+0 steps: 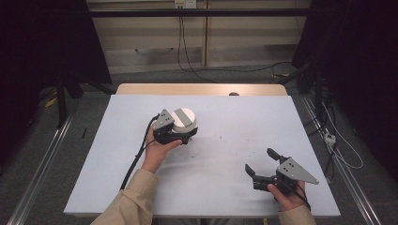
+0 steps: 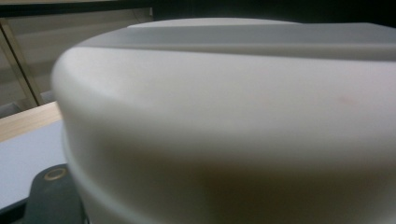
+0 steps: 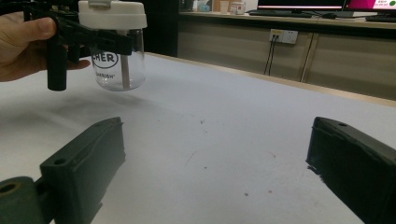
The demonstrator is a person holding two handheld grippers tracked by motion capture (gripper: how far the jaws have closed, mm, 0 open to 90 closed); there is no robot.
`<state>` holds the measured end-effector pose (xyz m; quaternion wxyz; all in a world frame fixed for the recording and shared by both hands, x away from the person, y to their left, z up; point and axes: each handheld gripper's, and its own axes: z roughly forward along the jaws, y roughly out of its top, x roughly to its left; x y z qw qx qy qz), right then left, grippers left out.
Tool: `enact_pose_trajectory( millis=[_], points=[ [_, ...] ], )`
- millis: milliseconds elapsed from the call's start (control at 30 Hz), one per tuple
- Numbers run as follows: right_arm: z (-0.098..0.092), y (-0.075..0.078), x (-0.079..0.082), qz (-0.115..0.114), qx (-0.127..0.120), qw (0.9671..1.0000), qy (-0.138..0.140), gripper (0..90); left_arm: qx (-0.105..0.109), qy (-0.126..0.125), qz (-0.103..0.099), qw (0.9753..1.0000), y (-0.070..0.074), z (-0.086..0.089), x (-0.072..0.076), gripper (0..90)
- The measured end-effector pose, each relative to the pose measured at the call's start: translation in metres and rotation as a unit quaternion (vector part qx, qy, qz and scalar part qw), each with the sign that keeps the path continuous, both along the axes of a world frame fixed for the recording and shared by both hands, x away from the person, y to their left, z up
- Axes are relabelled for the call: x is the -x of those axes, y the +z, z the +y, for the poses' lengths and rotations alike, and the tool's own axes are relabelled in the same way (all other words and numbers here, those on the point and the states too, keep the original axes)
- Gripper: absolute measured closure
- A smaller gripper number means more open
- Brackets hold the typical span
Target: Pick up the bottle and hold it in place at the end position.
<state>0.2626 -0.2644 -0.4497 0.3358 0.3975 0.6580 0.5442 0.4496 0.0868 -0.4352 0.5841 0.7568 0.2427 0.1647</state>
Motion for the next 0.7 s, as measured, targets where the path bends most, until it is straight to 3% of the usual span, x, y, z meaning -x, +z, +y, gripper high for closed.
enact_pose_trajectory(
  millis=[700],
  points=[
    [-0.001, 0.0, 0.0, 0.001, 0.001, 1.0, -0.002, 3.7, -0.007, -0.016, -0.002, 0.9998, -0.002, -0.02, -0.004, 18.4]
  ],
)
